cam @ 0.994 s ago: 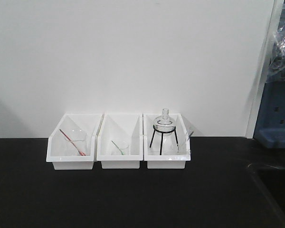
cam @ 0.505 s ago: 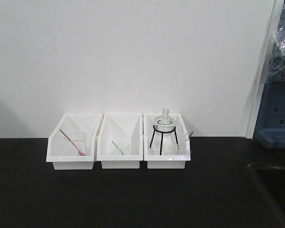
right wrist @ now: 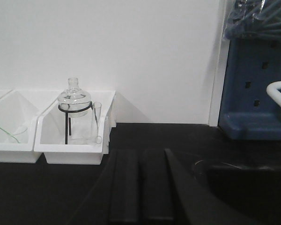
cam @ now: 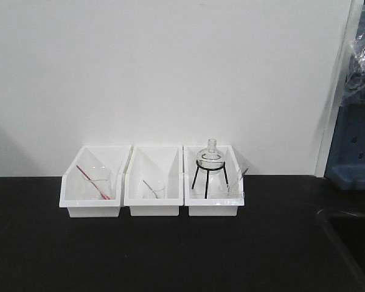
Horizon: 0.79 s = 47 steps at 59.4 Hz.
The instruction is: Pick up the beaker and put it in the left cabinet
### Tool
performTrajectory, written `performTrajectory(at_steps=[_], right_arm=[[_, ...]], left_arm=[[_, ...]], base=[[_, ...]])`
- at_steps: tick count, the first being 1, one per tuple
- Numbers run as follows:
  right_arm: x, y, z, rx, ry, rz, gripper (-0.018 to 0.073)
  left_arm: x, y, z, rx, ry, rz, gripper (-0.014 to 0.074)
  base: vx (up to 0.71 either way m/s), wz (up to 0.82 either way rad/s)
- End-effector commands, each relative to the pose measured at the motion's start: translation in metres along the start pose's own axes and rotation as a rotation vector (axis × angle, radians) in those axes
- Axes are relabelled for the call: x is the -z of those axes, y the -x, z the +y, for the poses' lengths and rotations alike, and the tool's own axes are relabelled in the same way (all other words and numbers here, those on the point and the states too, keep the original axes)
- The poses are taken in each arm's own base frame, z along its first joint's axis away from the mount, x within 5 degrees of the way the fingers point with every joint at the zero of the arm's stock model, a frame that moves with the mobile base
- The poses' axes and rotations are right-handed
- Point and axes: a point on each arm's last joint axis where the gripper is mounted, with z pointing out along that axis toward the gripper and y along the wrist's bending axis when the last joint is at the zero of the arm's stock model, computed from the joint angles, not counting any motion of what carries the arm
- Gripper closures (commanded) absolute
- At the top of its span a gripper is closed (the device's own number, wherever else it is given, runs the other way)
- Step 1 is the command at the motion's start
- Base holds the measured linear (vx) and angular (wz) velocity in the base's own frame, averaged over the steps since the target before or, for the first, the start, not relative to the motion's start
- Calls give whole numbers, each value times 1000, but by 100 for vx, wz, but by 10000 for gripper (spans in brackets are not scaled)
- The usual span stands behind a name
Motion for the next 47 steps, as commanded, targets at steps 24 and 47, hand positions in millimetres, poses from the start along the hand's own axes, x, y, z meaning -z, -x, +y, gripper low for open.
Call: performTrajectory(at_steps=[24, 47], right_arm=[[-2, 22, 1, 15, 12, -148, -159], [-38, -3, 23, 18, 178, -107, -101]], left_arm=[[3, 12, -1, 1, -18, -99, 593], [3, 12, -1, 1, -18, -99, 593]], base=[[0, 0], [0, 0]])
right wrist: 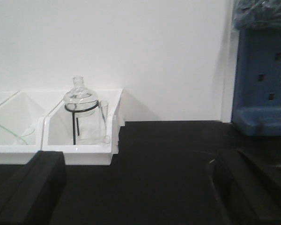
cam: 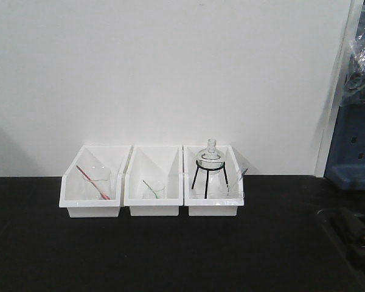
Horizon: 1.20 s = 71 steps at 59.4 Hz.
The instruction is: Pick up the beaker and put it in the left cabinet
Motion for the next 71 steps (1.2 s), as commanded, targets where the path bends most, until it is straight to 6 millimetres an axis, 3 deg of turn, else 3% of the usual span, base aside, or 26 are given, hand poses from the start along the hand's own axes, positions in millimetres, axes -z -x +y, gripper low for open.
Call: performTrajectory(at_steps=[1, 11, 18, 34, 41, 48, 58, 71], right_arm=[[-20, 5, 20, 63, 150, -106, -94], [-50, -33, 67, 128, 496, -141, -10], [-62, -65, 86, 94, 659, -124, 20], [-64, -128, 123, 28, 933, 18, 24], [-66, -141, 144, 33, 1003, 43, 24], [-80, -146, 160, 15, 1000, 30, 24], [-98, -151, 172, -34, 1000, 21, 24], [-108, -159, 178, -46, 1035, 43, 24]], left_arm=[[3, 12, -1, 1, -18, -99, 593], [3, 12, -1, 1, -18, -99, 593], [3, 12, -1, 1, -18, -99, 593], [3, 12, -1, 1, -18, -99, 593], [3, 12, -1, 1, -18, -99, 593], [3, 12, -1, 1, -18, -99, 593], [3, 12, -1, 1, -18, -99, 593], [3, 12, -1, 1, -18, -99, 593]], base=[[0, 0], [0, 0], [0, 0], [0, 0], [0, 0], [0, 0], [0, 0], [0, 0]])
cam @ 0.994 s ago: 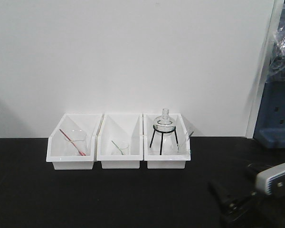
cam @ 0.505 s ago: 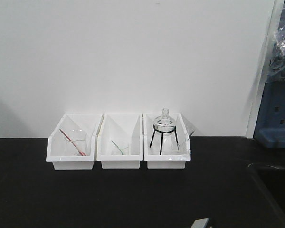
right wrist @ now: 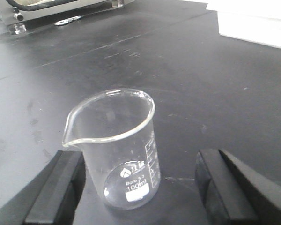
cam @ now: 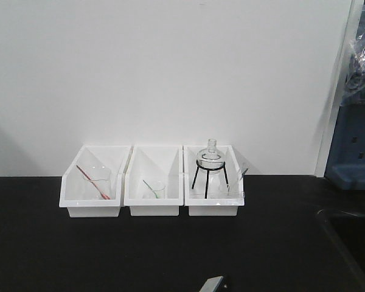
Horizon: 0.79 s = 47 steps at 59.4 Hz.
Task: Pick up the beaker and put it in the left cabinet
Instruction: 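Close the right gripper around the clear glass beaker, then lift the beaker with the right gripper and pull it back toward the robot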
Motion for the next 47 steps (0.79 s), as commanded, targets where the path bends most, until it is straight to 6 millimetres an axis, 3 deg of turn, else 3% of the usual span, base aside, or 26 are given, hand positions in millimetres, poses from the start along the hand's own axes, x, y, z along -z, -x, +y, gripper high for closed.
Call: performTrajectory(at_steps=[1, 17, 47], right_arm=[[-3, 29, 4, 26, 72, -178, 24], [-22, 23, 10, 40, 116, -160, 24], [-53, 21, -6, 18, 100, -189, 24]], left_arm=[[3, 12, -1, 1, -18, -99, 593], [3, 12, -1, 1, -18, -99, 593], [3, 12, -1, 1, -18, -99, 593]], base=[[0, 0], [0, 0], [0, 0]])
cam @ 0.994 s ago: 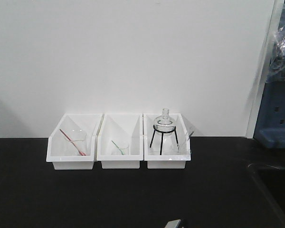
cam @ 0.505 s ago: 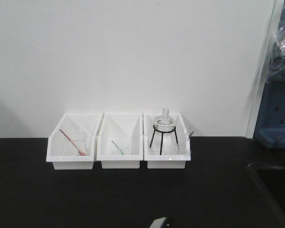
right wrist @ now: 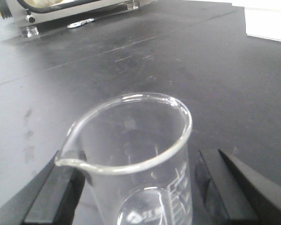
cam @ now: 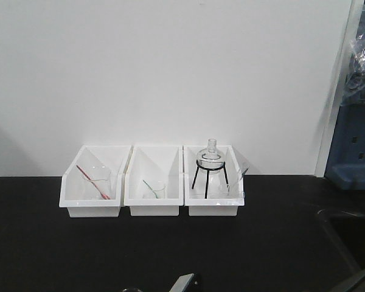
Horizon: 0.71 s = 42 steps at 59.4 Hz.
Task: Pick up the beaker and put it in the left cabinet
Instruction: 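Lift the beaker with the right gripper and pull it back toward the robot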
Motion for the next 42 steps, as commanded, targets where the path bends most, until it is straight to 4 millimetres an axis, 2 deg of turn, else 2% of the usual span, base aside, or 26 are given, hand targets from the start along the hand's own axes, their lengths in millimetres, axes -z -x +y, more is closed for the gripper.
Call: performTrajectory(at_steps=[1, 13, 32, 38, 42], right_arm=[[-4, 33, 1, 26, 40, -165, 24], [-11, 28, -3, 19, 56, -163, 24], [-24, 37, -10, 34, 67, -202, 25], [-25, 36, -12, 33, 64, -202, 47], [-26, 35, -12, 33, 64, -200, 97]], left_arm=[[3, 12, -1, 1, -18, -99, 593], [3, 12, -1, 1, -18, -99, 593], [3, 12, -1, 1, -18, -99, 593], [3, 12, -1, 1, -18, -99, 593], [3, 12, -1, 1, -18, -99, 593]], base=[[0, 0], [0, 0], [0, 0], [0, 0], [0, 0]])
